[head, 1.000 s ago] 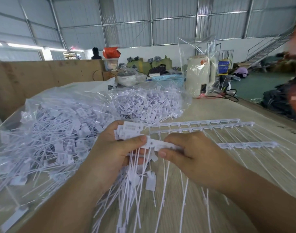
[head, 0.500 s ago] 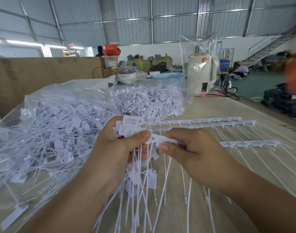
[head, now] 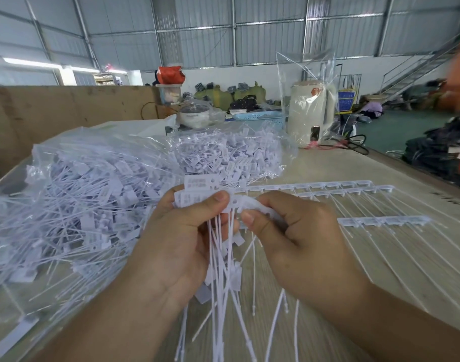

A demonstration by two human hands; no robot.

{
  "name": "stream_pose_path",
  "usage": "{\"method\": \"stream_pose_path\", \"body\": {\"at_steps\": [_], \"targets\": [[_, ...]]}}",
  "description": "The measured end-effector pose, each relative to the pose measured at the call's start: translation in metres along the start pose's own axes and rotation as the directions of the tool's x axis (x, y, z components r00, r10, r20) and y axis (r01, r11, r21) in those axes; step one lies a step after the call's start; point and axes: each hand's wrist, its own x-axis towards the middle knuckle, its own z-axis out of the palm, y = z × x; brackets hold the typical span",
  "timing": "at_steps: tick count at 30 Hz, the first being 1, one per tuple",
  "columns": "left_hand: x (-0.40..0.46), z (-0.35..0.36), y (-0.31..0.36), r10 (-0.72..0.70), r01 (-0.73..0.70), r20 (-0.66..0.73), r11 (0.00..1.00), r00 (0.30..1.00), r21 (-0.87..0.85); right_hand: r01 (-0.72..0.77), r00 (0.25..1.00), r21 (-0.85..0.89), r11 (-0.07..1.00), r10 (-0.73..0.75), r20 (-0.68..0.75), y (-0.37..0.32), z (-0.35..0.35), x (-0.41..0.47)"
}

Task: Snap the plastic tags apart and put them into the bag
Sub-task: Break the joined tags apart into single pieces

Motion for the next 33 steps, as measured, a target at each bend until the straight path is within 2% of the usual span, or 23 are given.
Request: {"method": "stream_pose_path", "body": {"at_steps": [7, 13, 24, 33], "targets": [[-0.001, 0.0, -0.002, -0.009, 0.007, -0.021, 0.998, 1.0, -0.067, 0.077, 0.992, -0.079, 0.994, -0.084, -0.097, -0.003, 0.006, -0.002], [-0.002, 0.001, -0.004, -0.014, 0.011, -0.03, 0.995, 0.999, -0.096, 0.086, 0.983, -0.142, 0.986, -0.107, -0.149, -0.005, 0.009, -0.003], [-0.004, 0.0, 0.0, 0.041, -0.04, 0.017, 0.998, 0.999, -0.055, 0.062, 0.996, -0.024, 0.998, -0.063, -0.068, -0.004, -0.001, 0.001], [-0.002, -0.001, 0.004, 0.085, -0.085, 0.04, 0.996, 0.996, -0.009, 0.034, 0.999, -0.018, 0.999, -0.034, -0.021, -0.009, -0.003, 0.002]]}}
